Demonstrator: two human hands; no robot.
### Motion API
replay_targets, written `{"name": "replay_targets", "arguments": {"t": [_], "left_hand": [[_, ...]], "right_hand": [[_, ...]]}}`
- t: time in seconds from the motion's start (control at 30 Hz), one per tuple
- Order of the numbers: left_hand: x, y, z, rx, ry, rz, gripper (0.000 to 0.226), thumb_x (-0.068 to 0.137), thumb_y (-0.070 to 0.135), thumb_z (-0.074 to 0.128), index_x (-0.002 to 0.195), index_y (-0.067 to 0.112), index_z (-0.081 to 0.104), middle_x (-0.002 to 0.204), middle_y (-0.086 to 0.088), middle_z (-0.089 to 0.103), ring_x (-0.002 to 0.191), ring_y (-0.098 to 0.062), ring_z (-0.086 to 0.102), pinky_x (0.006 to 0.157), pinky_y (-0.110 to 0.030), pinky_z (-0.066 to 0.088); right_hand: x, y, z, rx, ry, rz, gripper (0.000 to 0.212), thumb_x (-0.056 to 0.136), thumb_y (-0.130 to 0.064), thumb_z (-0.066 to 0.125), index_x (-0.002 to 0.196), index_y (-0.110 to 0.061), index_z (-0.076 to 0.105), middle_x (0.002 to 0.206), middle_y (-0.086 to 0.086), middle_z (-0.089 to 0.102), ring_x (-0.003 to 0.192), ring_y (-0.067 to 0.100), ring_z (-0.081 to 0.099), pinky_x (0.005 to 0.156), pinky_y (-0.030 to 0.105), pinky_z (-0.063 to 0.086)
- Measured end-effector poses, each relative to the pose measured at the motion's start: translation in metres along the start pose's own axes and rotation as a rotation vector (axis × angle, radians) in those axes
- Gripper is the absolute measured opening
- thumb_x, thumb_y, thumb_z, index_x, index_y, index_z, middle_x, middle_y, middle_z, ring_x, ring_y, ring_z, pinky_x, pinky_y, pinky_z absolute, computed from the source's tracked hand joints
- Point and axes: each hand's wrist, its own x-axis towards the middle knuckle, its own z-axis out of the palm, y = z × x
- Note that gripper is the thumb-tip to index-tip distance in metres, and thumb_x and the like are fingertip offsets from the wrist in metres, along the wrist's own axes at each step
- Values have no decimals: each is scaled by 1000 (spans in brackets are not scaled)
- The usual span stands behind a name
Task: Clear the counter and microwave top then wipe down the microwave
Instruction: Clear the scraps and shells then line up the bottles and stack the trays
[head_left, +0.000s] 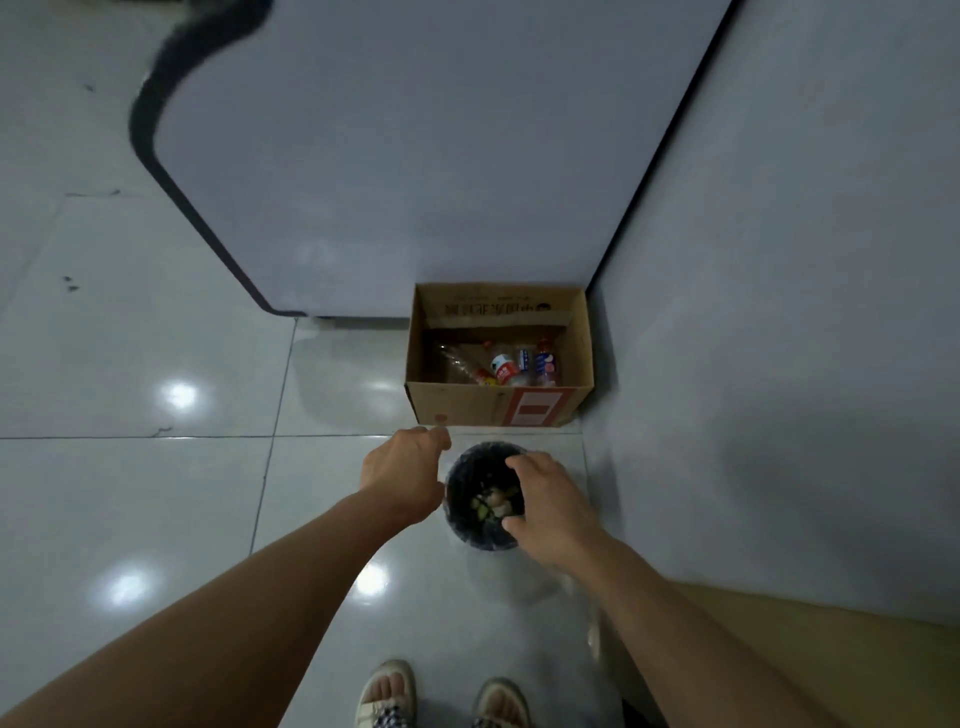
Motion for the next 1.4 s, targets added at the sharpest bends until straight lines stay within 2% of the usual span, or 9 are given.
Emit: {"name": "replay_targets", "arguments": {"t": [0.13,0.27,0.33,0.5,0.63,0.73,1.0,1.4], "left_hand": [[-44,6,-66,32,-4,-17,52,83,15,65,131,25,47,129,1,56,112,-19,56,84,-30,49],[-82,11,-135,42,59,-33,50,83,15,65,129,24,48,126,0,57,110,-19,57,84,-30,49],[-102,14,-165,40,102,-46,50,84,15,65,130,25,47,128,0,56,111,-19,56,85,-30,48],[-150,14,-225,9,198,-83,49,84,15,65,130,21,47,130,-2,56,113,-21,56,89,-30,47],[-187,9,-262,-9,258,-130,49,83,16,66,129,22,48,126,-3,57,108,-22,57,89,-31,50],[-212,-1,-282,-9,307,-179,51,82,18,67,129,23,47,128,-3,56,111,-23,57,93,-34,50],[-277,-56,-323,-43,399,-286,51,84,25,66,131,23,47,130,-2,55,115,-23,54,94,-36,48],[-324,-205,-385,-97,440,-339,58,79,25,70,132,24,45,131,-3,53,110,-24,57,88,-34,50]], "right_hand": [[-39,-38,-57,-30,19,-51,60,84,-25,66,136,-23,37,140,-3,37,129,19,38,106,39,40],[-73,-75,-115,-2,67,-139,63,86,-15,65,141,-22,34,143,-2,33,133,19,33,110,35,35],[-88,-94,-140,-8,98,-188,62,85,-12,64,139,-20,35,140,0,35,130,19,36,107,35,37],[-122,-138,-192,-86,97,-300,63,85,-14,63,141,-18,33,141,4,34,132,23,33,107,40,36],[-143,-171,-220,-174,89,-388,61,85,-13,61,140,-15,34,139,6,37,129,24,35,105,38,38],[-155,-199,-235,-226,75,-439,61,85,-14,61,140,-15,33,136,7,38,125,23,37,102,36,40],[-174,-286,-254,-318,146,-568,71,83,-25,65,144,-17,29,144,5,32,132,23,31,105,34,34],[-166,-451,-239,-383,200,-633,79,80,-25,71,145,-17,26,148,6,29,136,24,28,107,37,34]]}}
